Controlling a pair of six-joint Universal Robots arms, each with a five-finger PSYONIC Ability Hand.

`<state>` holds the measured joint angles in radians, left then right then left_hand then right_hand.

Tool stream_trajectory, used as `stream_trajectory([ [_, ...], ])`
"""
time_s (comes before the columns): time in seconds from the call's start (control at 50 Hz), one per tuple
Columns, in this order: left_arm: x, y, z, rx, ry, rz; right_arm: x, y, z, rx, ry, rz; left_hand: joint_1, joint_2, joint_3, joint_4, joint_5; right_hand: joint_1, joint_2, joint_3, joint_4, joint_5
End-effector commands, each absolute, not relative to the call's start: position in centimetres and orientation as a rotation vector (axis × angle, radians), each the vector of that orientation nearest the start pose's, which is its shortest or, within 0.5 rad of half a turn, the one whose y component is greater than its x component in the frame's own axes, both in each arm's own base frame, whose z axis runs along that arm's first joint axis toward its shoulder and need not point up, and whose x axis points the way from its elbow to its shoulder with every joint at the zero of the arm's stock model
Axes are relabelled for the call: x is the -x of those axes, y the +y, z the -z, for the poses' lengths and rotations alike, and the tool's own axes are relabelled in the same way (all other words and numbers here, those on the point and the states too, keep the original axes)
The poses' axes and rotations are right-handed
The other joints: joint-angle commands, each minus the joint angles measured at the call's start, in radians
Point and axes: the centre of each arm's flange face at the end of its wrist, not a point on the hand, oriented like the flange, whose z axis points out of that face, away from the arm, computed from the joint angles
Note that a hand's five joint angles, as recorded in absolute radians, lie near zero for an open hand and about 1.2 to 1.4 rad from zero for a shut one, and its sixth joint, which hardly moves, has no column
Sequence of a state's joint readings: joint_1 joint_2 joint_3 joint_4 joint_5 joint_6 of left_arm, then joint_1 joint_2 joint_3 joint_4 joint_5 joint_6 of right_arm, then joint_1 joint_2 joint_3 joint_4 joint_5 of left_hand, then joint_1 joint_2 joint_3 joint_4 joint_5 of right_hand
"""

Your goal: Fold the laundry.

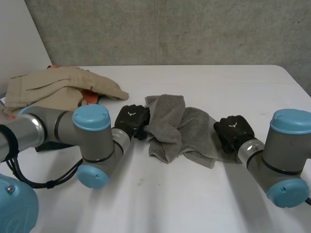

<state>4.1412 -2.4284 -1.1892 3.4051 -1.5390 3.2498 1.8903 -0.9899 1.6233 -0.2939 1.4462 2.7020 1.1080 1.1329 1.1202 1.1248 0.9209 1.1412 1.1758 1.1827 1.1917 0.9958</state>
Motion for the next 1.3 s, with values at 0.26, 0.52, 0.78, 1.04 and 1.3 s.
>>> stream_trajectory([
  [0.26, 31.9, -31.9, -21.3, -0.793, 2.306, 2.365, -22.6, -28.2, -19.4, 1.009, 2.35, 1.77, 0.288, 0.263, 0.276, 0.271, 0.301, -0.398, -0.433, -0.44, -0.449, -0.428],
  [0.52, 32.7, -29.5, -22.5, -0.776, 2.394, 2.408, -24.8, -28.1, -13.3, 0.752, 2.373, 1.54, 0.288, 0.263, 0.276, 0.271, 0.301, -0.672, -0.706, -0.713, -0.722, -0.701],
  [0.78, 32.2, -28.7, -26.5, -0.738, 2.291, 2.535, -26.9, -30.5, -11.5, 0.806, 2.318, 1.656, 0.288, 0.263, 0.276, 0.271, 0.301, 0.255, 0.22, 0.214, 0.205, 0.226],
  [1.04, 28.7, -27.6, -32.3, -0.632, 2.173, 2.609, -22.5, -30.1, -24.5, 0.846, 2.22, 2.054, 0.288, 0.263, 0.276, 0.271, 0.301, 0.255, 0.22, 0.214, 0.205, 0.226],
  [1.3, 26.2, -26.7, -28.3, -0.734, 2.382, 2.216, -18.1, -28.0, -30.0, 1.266, 2.417, 1.845, 0.288, 0.263, 0.276, 0.271, 0.301, 0.255, 0.22, 0.214, 0.205, 0.226],
])
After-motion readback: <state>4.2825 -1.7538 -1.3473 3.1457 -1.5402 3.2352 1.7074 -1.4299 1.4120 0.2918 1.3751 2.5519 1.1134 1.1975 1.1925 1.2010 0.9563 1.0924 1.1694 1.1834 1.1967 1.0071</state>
